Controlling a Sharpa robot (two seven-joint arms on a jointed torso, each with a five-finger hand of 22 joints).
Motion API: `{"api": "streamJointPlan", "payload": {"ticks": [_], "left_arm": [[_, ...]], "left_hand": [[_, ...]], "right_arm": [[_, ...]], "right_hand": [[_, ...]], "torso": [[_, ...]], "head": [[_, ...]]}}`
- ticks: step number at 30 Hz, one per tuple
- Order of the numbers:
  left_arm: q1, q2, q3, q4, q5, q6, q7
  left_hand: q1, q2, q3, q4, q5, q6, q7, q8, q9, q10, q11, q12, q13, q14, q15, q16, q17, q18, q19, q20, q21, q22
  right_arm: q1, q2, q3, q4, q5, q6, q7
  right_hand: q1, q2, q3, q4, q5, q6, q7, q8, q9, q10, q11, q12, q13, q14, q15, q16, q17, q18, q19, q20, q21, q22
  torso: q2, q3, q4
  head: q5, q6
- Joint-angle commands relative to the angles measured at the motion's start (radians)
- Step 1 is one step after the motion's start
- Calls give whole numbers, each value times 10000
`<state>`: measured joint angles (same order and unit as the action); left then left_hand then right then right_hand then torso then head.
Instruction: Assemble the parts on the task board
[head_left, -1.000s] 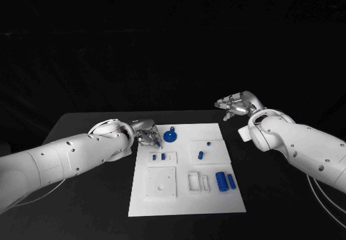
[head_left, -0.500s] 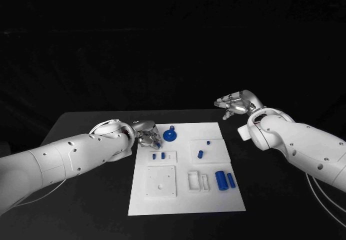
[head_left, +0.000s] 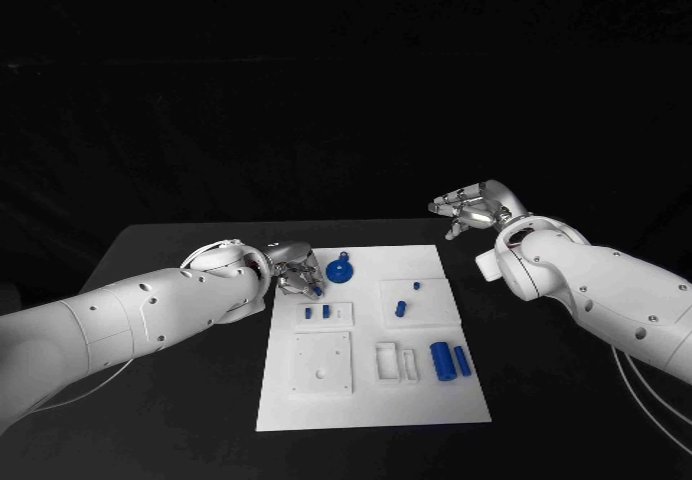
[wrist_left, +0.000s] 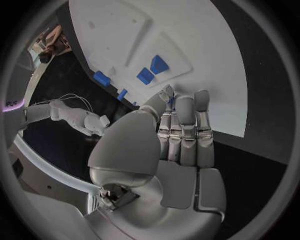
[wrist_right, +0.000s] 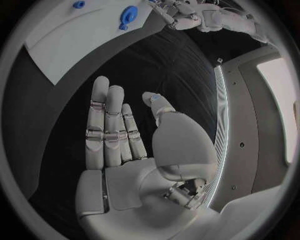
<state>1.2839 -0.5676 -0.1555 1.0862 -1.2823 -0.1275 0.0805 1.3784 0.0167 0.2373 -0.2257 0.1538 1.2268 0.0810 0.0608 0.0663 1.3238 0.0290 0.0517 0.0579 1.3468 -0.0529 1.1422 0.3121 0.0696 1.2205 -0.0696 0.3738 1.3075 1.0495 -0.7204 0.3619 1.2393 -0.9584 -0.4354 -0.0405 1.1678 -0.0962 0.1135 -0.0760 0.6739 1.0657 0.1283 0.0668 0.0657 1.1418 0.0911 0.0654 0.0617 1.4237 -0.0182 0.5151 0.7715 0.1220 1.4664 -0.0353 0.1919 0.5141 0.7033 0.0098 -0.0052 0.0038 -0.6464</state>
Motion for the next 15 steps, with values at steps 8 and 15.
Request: {"api": "streamJointPlan", "payload": {"ticks": [8,15], "left_arm": [[-62,123,-56,-39,-23,52,65],[-63,179,-67,-37,-53,151,48]], "left_hand": [[29,111,-18,-44,1,-1,81,21,0,-42,28,65,14,24,4,-64,13,151,-77,-16,65,214],[32,118,-23,-42,-3,4,79,22,1,-35,26,65,14,21,3,-68,17,151,-81,-15,66,212]], "right_arm": [[-3,13,4,6,-12,62,100],[-3,13,4,7,-12,71,96]], "right_hand": [[11,49,103,-26,55,10,-13,-41,-14,-50,-11,-47,-17,-15,54,70,-2,205,333,56,105,-97],[11,49,103,-26,55,10,-13,-41,-14,-50,-11,-47,-17,-15,54,70,-2,205,333,56,105,-97]], "torso": [[-3,4,-2],[-2,6,0]], "head": [[-28,-1],[-25,-1]]}}
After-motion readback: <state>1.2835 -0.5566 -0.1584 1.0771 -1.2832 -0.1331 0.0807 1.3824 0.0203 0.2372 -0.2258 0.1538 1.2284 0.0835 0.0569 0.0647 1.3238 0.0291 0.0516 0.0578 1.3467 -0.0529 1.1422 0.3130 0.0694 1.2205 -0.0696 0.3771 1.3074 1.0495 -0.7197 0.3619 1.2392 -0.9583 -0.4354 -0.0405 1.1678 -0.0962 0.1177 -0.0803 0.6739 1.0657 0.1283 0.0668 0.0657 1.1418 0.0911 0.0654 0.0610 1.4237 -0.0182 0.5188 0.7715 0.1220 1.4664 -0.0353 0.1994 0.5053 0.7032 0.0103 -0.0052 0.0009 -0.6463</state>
